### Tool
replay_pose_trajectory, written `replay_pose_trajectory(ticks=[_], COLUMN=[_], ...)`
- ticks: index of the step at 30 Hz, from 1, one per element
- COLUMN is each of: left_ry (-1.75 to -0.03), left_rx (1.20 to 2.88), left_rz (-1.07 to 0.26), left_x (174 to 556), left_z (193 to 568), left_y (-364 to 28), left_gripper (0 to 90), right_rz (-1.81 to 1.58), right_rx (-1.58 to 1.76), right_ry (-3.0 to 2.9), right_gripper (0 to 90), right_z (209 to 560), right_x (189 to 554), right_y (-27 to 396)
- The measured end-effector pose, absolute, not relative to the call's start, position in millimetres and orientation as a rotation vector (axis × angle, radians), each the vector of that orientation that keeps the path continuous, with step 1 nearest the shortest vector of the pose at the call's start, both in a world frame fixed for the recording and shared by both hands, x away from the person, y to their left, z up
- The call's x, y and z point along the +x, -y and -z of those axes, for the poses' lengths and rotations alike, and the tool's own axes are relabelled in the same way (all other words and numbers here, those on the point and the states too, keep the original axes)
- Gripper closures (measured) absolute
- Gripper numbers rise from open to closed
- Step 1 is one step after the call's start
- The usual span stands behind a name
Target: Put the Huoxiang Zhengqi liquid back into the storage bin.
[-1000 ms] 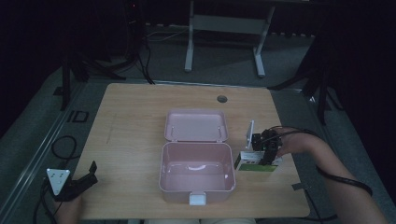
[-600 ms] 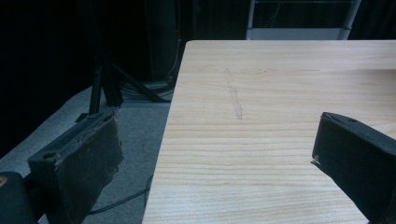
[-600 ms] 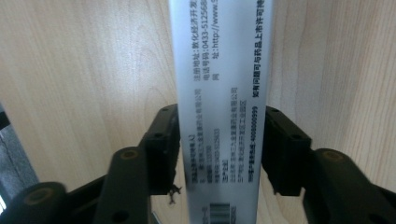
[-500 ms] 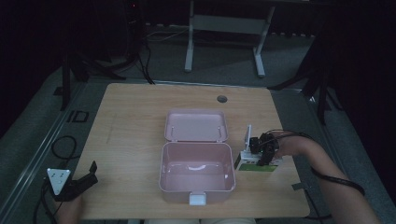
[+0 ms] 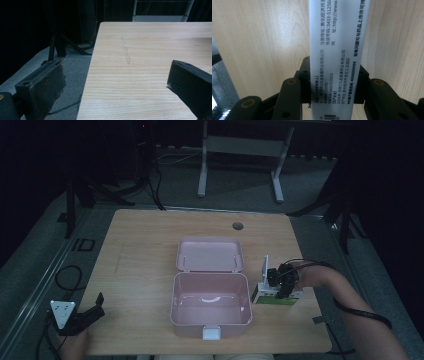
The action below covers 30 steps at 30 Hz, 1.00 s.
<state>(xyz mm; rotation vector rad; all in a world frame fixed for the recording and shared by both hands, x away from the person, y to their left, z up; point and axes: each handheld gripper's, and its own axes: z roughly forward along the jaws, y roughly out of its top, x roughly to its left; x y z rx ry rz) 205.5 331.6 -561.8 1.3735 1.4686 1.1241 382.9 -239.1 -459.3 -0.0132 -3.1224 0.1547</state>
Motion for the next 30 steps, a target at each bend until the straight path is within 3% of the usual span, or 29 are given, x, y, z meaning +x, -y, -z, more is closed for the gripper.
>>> replay_pose_trajectory(ticks=[30], left_ry=[-1.474], left_rx=[1.368], left_rz=[-1.130], left_x=[205], left_z=[562], left_y=[-332], left_gripper=[1.7], right_rz=[-0.196], right_rx=[0.008], right_ry=[3.127], right_gripper=[62.3], right_z=[382], right_x=[333], right_y=[231])
